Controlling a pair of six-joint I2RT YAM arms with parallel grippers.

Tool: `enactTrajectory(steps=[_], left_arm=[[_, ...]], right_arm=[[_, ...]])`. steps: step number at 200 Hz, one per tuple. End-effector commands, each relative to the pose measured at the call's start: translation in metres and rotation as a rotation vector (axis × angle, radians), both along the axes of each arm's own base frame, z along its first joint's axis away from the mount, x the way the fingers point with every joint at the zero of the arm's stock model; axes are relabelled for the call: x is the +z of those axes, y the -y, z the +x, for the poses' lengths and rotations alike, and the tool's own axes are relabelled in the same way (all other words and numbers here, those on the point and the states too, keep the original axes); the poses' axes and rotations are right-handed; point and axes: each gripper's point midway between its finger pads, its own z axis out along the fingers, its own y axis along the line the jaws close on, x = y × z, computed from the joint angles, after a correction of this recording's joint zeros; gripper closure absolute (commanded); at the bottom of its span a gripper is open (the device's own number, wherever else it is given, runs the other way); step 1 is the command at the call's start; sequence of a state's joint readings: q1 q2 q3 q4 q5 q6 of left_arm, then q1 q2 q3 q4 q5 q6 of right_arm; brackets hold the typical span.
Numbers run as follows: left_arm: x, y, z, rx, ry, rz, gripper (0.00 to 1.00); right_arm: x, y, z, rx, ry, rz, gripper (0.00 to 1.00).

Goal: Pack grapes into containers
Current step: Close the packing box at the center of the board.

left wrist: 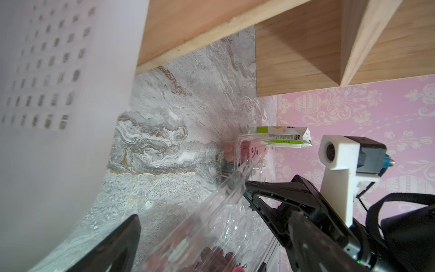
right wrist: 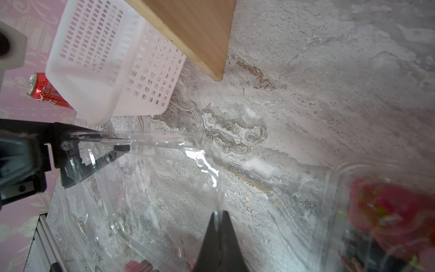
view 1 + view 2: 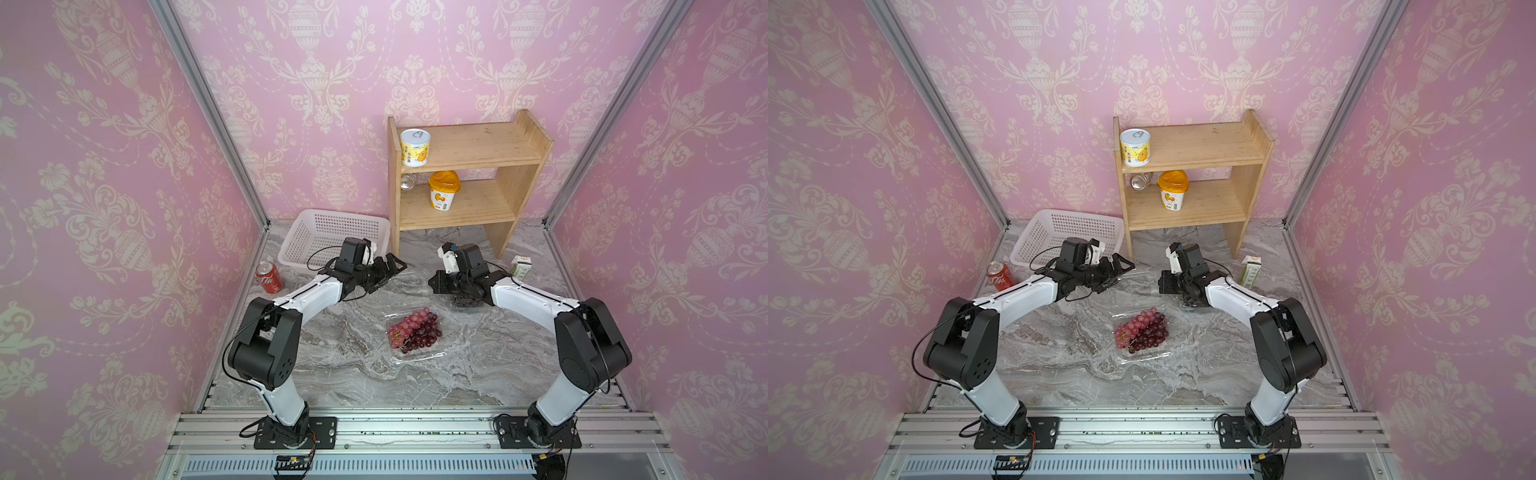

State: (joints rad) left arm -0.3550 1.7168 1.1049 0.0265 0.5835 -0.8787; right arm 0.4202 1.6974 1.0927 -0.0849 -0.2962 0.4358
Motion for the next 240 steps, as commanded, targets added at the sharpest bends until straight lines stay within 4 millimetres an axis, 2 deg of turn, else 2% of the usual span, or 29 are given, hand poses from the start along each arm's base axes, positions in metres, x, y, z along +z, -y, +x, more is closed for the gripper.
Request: enactTrajectory(steps=[1, 30, 68, 122, 126, 146, 161, 184, 193, 195, 198, 226, 240], left_arm=[[0.011, 0.007, 0.001, -0.033, 0.02, -0.047, 0.01], [0.021, 0.007, -0.003, -0.041, 0.043, -0.064, 0.01], [0.033, 0.014, -0.012, -0.079, 0.07, -0.096, 0.01], [0.036, 0.024, -0.025, -0.131, 0.084, -0.121, 0.01], [0.035, 0.024, -0.025, -0.133, 0.084, -0.122, 0.01], [0.032, 0.025, -0.026, -0.133, 0.079, -0.128, 0.01], [0.032, 0.025, -0.026, -0.132, 0.08, -0.134, 0.01], [0.034, 0.025, -0.027, -0.133, 0.086, -0.129, 0.01], [0.035, 0.024, -0.028, -0.132, 0.087, -0.126, 0.01], [0.036, 0.024, -0.028, -0.134, 0.088, -0.127, 0.01], [0.037, 0.024, -0.028, -0.135, 0.091, -0.127, 0.01], [0.046, 0.025, -0.031, -0.138, 0.105, -0.134, 0.01], [0.051, 0.027, -0.035, -0.144, 0.113, -0.135, 0.01]], right_arm=[[0.014, -0.002, 0.002, 0.025, 0.05, 0.02, 1.0], [0.013, -0.001, 0.005, 0.015, 0.046, 0.008, 0.99], [0.006, 0.0, 0.01, -0.005, 0.023, -0.01, 0.92], [-0.007, 0.001, 0.017, -0.027, -0.012, -0.035, 0.81], [0.005, -0.002, 0.024, -0.027, 0.015, -0.024, 0.8], [0.006, -0.001, 0.026, -0.03, 0.014, -0.033, 0.76], [0.012, 0.0, 0.024, -0.03, 0.02, -0.036, 0.68], [0.024, 0.008, 0.014, -0.043, 0.03, -0.042, 0.56], [0.032, 0.01, 0.011, -0.047, 0.042, -0.042, 0.54], [0.023, 0.013, 0.005, -0.046, 0.023, -0.053, 0.53], [0.02, 0.015, 0.001, -0.046, 0.013, -0.058, 0.52], [0.023, 0.031, -0.023, -0.068, 0.009, -0.079, 0.38], [0.026, 0.04, -0.037, -0.089, 0.006, -0.081, 0.27]])
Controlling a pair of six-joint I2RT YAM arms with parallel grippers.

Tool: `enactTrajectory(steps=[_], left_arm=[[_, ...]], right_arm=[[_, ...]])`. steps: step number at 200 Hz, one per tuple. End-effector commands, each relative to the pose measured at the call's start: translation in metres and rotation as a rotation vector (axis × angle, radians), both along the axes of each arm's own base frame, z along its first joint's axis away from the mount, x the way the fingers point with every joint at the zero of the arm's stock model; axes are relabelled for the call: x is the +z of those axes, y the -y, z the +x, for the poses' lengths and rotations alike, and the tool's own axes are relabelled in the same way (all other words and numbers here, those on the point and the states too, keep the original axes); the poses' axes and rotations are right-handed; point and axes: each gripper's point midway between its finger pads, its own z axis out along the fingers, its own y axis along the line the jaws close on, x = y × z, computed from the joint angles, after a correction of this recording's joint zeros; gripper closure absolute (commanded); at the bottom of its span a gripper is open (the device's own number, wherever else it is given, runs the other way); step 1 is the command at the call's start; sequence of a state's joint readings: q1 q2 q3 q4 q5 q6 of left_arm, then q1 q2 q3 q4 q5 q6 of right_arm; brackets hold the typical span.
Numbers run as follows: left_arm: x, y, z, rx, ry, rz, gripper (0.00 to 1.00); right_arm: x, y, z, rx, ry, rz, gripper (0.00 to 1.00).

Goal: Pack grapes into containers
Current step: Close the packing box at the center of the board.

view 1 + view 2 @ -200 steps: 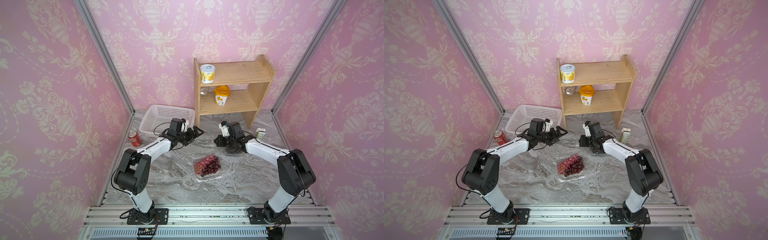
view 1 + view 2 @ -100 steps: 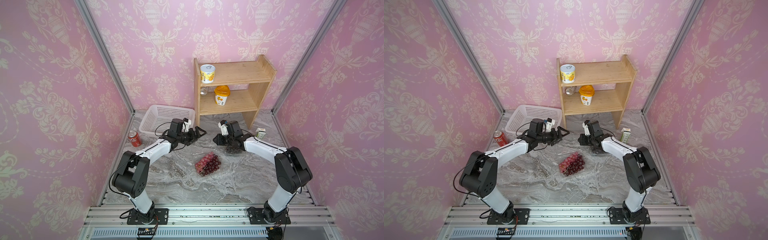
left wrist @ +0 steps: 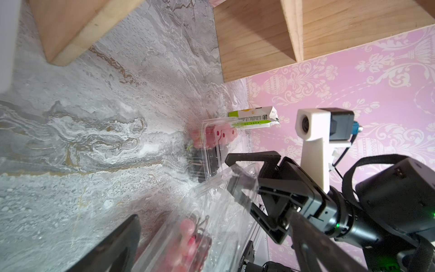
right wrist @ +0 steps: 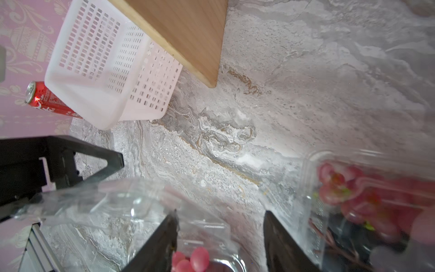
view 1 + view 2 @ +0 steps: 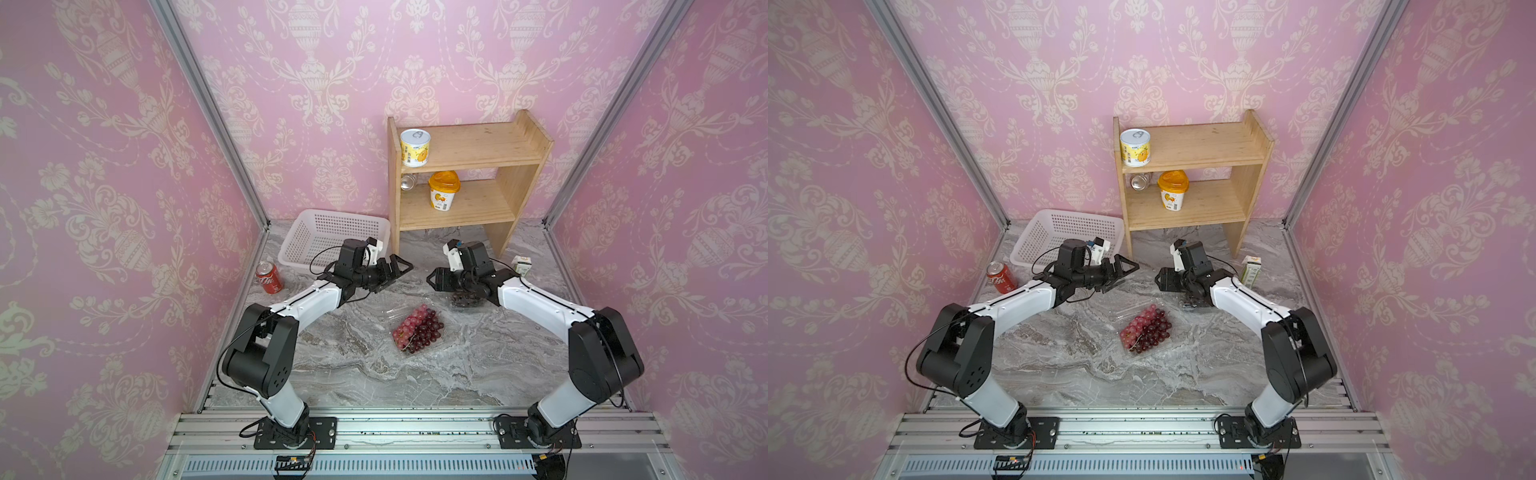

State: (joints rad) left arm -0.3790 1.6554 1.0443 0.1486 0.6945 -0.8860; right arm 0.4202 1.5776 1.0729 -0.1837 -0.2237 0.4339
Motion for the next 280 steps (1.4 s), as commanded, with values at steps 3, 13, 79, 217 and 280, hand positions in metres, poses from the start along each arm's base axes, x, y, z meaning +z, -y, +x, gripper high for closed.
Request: enactTrajectory(steps=[3, 13, 79, 217, 280], left_arm=[[0.022, 0.007, -0.014, -0.034, 0.029, -0.03, 0.01], [0.025, 0.009, -0.018, -0.041, 0.032, -0.028, 0.01], [0.018, 0.03, -0.056, -0.09, 0.019, -0.009, 0.01], [-0.045, 0.072, -0.105, -0.123, -0.087, -0.046, 0.01], [-0.058, 0.071, -0.109, -0.129, -0.1, -0.006, 0.01]], right_arm=[[0.001, 0.023, -0.025, -0.045, -0.021, -0.033, 0.25], [0.001, 0.03, -0.034, -0.061, -0.036, -0.028, 0.21], [-0.015, 0.075, -0.083, -0.181, -0.197, 0.058, 0.03], [-0.065, 0.06, -0.163, -0.207, -0.373, 0.426, 0.0], [-0.067, 0.061, -0.162, -0.167, -0.354, 0.405, 0.0]])
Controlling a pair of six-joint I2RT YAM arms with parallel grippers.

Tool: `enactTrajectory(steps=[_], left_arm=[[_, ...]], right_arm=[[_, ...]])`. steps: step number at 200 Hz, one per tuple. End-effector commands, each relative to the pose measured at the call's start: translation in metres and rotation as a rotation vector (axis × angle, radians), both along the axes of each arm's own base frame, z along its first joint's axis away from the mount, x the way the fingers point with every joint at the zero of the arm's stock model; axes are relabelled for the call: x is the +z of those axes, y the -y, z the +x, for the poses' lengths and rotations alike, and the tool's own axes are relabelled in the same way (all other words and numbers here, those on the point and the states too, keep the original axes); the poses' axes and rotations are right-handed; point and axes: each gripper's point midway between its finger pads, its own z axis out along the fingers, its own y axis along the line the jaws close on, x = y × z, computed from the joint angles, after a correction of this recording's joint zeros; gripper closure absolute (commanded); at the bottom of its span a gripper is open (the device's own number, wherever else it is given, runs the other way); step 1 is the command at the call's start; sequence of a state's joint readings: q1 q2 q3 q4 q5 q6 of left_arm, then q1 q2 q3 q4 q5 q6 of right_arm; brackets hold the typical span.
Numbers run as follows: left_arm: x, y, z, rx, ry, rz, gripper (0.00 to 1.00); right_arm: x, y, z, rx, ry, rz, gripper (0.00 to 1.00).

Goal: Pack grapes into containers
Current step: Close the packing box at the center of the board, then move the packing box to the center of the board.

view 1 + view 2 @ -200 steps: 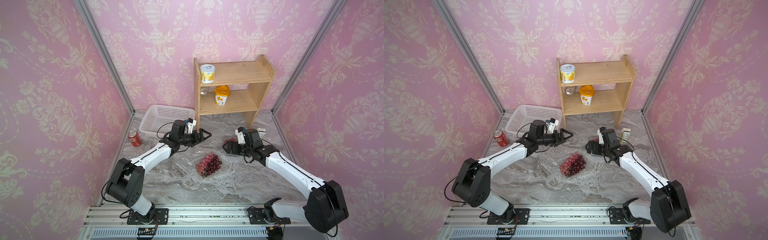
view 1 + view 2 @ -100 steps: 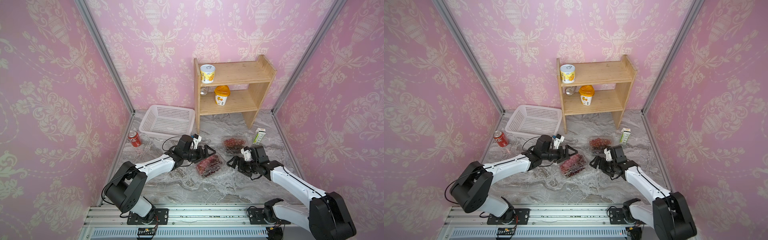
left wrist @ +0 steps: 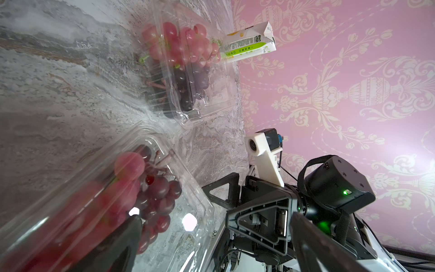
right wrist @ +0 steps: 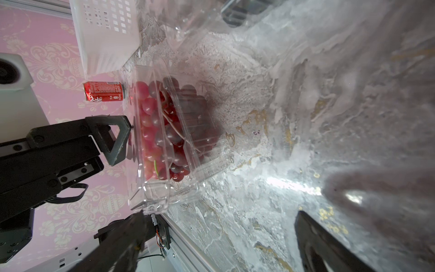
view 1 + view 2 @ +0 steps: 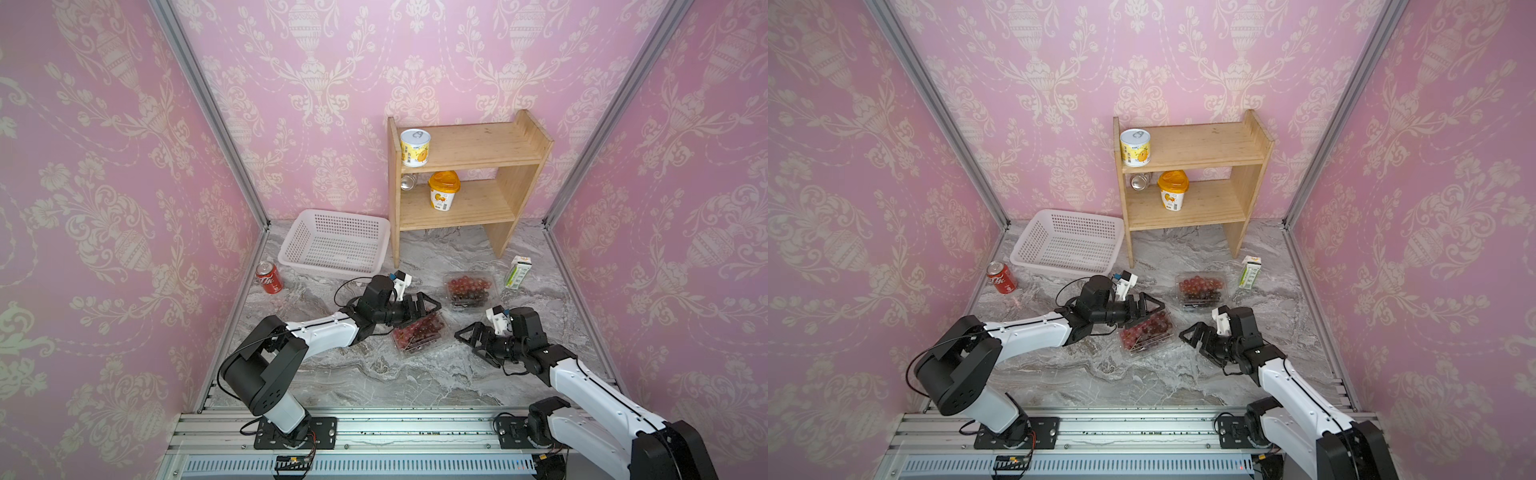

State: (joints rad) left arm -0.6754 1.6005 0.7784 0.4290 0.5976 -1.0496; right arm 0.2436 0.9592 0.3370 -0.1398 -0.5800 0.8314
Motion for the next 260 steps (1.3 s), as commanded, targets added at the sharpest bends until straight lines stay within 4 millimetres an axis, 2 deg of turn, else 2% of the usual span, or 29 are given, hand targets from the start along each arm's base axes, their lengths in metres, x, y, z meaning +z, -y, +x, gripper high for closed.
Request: enactTrajectory(steps=[1, 22, 52, 94, 142, 173, 220, 243, 260], left_arm=[[-0.02, -0.005, -0.005, 0.016, -0.039, 0.047, 0.01], [-0.023, -0.007, -0.006, 0.019, -0.043, 0.059, 0.01], [-0.028, -0.009, -0.006, 0.027, -0.05, 0.07, 0.01], [-0.031, -0.012, -0.006, 0.029, -0.044, 0.088, 0.01], [-0.027, -0.025, -0.001, 0.05, -0.027, 0.112, 0.01], [-0.021, -0.039, 0.004, 0.071, -0.015, 0.129, 0.01], [-0.012, -0.049, 0.004, 0.083, 0.003, 0.153, 0.01], [-0.016, -0.049, 0.005, 0.087, -0.001, 0.159, 0.01], [-0.018, -0.046, 0.006, 0.091, -0.01, 0.142, 0.01]], right_arm=[[0.004, -0.002, 0.006, 0.024, 0.033, 0.002, 0.0], [0.006, -0.017, 0.013, 0.054, 0.029, 0.085, 0.06], [0.013, -0.027, 0.02, 0.078, 0.074, 0.085, 0.12], [0.011, -0.051, 0.023, 0.147, 0.084, 0.051, 0.25], [0.009, -0.068, 0.034, 0.158, 0.1, 0.049, 0.34], [0.01, -0.088, 0.041, 0.188, 0.111, 0.045, 0.41], [0.016, -0.112, 0.057, 0.219, 0.134, 0.052, 0.42], [0.013, -0.106, 0.057, 0.226, 0.133, 0.022, 0.37], [0.013, -0.098, 0.054, 0.234, 0.13, 0.011, 0.29]])
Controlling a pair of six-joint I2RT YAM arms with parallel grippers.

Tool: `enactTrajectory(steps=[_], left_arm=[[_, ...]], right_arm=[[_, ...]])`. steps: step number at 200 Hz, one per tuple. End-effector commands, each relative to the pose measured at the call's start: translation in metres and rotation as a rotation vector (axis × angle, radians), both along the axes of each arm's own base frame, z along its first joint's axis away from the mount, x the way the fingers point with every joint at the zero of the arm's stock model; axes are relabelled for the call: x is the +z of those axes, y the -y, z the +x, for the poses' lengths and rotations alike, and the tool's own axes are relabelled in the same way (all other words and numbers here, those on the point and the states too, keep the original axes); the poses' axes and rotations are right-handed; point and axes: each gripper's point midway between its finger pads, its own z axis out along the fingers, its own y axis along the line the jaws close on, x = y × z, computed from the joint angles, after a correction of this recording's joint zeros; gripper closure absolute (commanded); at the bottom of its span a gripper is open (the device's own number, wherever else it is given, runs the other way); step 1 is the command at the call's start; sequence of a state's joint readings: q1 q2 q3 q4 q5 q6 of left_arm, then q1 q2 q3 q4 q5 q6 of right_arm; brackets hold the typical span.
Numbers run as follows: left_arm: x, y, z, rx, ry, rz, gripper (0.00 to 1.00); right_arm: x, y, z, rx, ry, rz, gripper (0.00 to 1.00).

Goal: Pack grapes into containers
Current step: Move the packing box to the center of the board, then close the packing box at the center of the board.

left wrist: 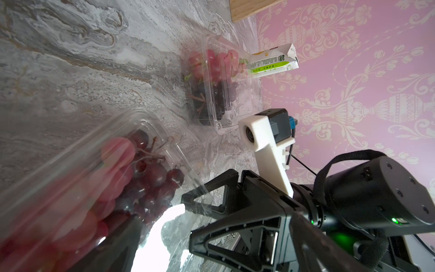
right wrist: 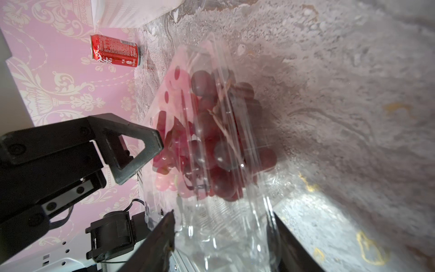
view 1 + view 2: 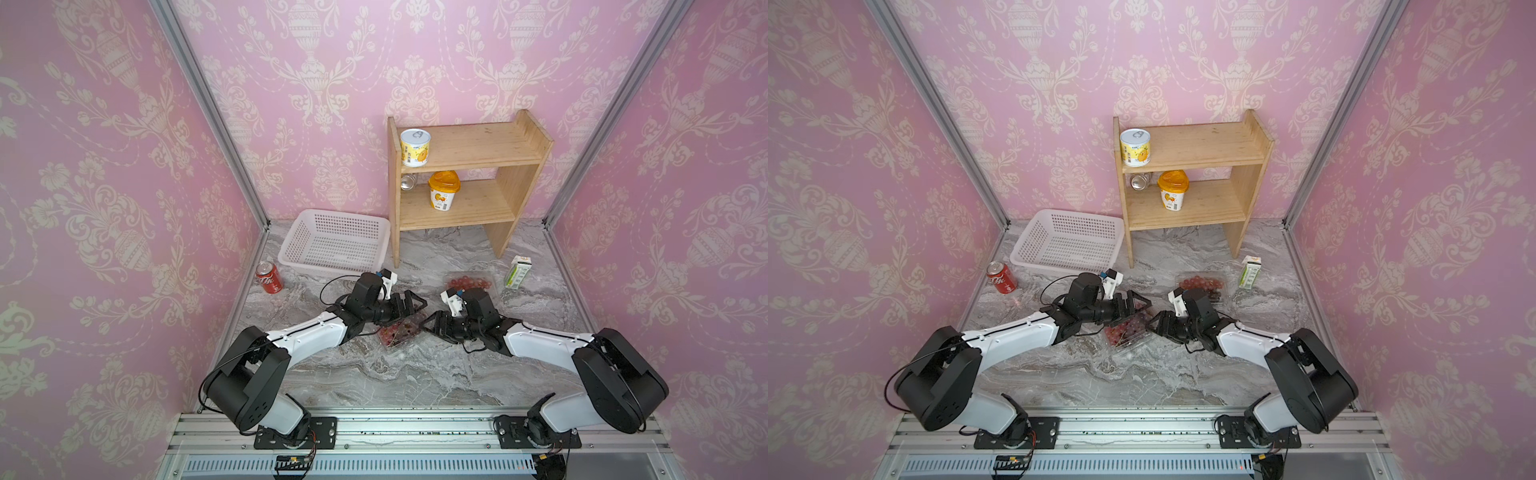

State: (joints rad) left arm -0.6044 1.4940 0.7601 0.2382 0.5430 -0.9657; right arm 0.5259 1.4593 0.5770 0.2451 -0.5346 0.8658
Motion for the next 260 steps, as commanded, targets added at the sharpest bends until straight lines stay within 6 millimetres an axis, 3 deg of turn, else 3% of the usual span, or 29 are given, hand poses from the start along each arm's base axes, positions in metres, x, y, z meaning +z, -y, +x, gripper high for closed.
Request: enactTrajectory(steps=[1, 10, 36, 51, 76, 165, 260], left_arm=[[-0.014, -0.005, -0.002, 0.009, -0.016, 0.033, 0.01], [-0.028, -0.009, -0.008, 0.01, -0.045, 0.044, 0.01], [-0.031, -0.01, -0.01, 0.011, -0.046, 0.049, 0.01], [-0.031, -0.011, -0.011, 0.009, -0.044, 0.053, 0.01], [-0.031, -0.012, -0.011, 0.01, -0.043, 0.062, 0.01], [-0.028, -0.014, -0.011, 0.01, -0.034, 0.08, 0.01], [-0.028, -0.016, -0.013, 0.01, -0.032, 0.083, 0.01]], right_arm=[[0.007, 0.008, 0.004, 0.003, 0.028, -0.017, 0.29], [0.009, 0.017, 0.004, -0.005, 0.036, -0.018, 0.28], [0.015, 0.047, 0.003, -0.066, 0.047, 0.02, 0.31], [0.015, 0.053, 0.002, -0.076, 0.042, 0.02, 0.37], [0.011, 0.047, 0.003, -0.064, 0.016, 0.054, 0.47], [-0.009, 0.032, -0.003, -0.01, -0.023, 0.1, 0.62], [-0.009, 0.022, -0.002, 0.011, -0.024, 0.112, 0.71]])
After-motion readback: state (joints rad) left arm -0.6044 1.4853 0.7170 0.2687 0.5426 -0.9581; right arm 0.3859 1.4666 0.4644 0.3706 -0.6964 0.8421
